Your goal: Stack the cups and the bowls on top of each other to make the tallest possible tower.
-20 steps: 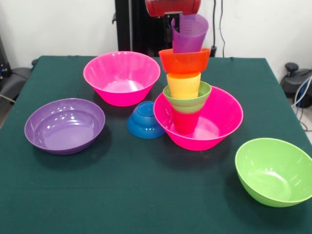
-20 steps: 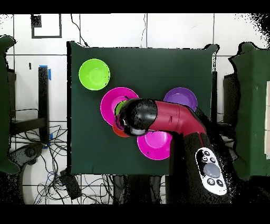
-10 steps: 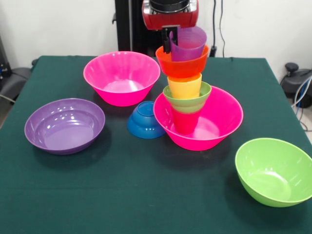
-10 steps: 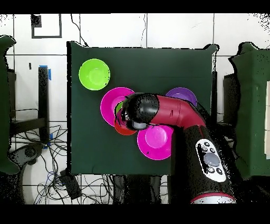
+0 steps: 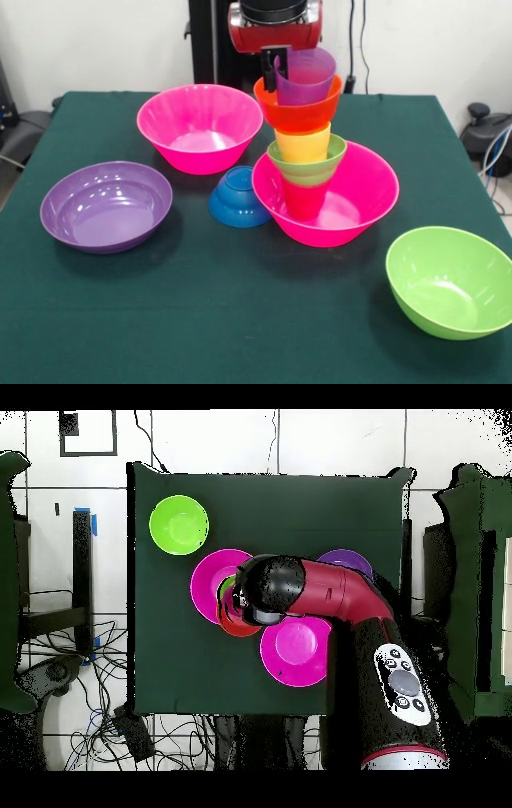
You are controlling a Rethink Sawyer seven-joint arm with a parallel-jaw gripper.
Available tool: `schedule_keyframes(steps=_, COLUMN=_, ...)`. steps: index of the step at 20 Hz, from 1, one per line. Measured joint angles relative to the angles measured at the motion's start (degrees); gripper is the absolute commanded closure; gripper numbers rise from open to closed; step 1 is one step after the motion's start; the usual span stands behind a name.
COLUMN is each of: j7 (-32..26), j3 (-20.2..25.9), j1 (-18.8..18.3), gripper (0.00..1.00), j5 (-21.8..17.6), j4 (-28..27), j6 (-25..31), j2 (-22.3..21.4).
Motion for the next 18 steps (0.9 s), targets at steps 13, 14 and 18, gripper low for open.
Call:
schedule_keyframes(steps=13, j7=0.0, j3=-0.3, j1=0.6, gripper=1.0, j5=0.5, j4=-1.2, j6=0.0, j2=0.0)
schedule_keyframes(steps=14, j7=0.0, j3=-0.4, j1=0.7, gripper=1.0, j5=0.5, j4=-1.3, j6=0.0, j2=0.0)
schedule_keyframes(steps=18, j7=0.0, j3=-0.5, j1=0.9, gripper=1.0, j5=0.7, j4=-1.7, j6=0.0, j2=0.0)
